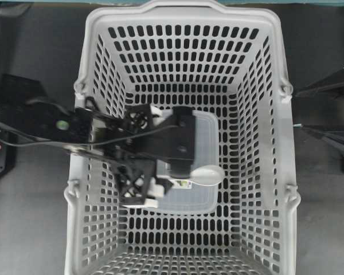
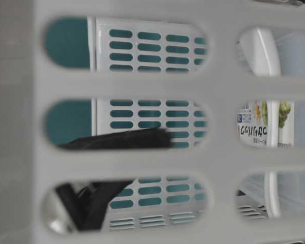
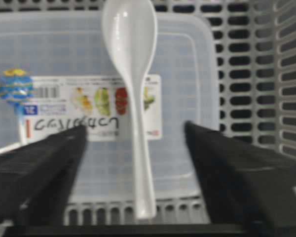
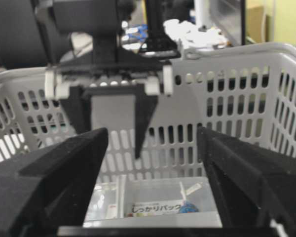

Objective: Pick up the chinese spoon from the shopping basket with the left arm.
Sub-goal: 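Lower the open left gripper around the white spoon's handle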

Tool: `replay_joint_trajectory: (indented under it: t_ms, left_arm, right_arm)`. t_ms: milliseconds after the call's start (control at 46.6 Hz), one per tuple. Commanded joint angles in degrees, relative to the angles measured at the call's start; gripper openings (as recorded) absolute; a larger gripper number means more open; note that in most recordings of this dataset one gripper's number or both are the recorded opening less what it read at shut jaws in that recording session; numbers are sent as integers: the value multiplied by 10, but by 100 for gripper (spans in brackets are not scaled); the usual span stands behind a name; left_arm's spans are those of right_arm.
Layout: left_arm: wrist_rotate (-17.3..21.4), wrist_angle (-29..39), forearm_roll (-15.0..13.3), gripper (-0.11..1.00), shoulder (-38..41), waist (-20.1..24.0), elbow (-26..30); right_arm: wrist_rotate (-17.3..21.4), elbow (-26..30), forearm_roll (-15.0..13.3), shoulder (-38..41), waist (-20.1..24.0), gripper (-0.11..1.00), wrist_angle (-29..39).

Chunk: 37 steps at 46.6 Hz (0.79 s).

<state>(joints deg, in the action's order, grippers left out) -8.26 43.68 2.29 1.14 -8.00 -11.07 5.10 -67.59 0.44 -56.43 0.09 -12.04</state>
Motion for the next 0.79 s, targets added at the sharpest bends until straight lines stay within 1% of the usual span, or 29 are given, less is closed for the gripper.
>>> replay_joint_trajectory:
  t_ms: [0,21,64,214,365,600,643,708,772]
  left_arm:
    - [-8,1,2,86,19,-3,23]
    - [-10,1,2,89,25,-2,25]
    - [-12,1,2,90,38,-2,26]
    - [-11,0,2,85,72,-7,31]
    - [-11,0,2,85,95,-11,36]
    - [-11,0,2,83,115,-10,26]
    - [-11,0,2,81,116,-10,25]
    - [-8,-1,2,76,115,-10,25]
    - [-7,-1,2,65,114,-10,25]
  right_arm:
    - [-2,6,2,3,1,70,-4]
    - [-2,6,1,3,0,70,-4]
    - [-2,6,1,3,1,70,-4]
    - [-2,5,2,3,1,70,-4]
    - [-2,5,1,3,0,69,-3]
    - [-1,2,2,3,0,69,-4]
    - [-1,2,2,3,0,69,-4]
    - [-1,2,2,3,1,69,-4]
    - [-1,2,2,3,1,69,-4]
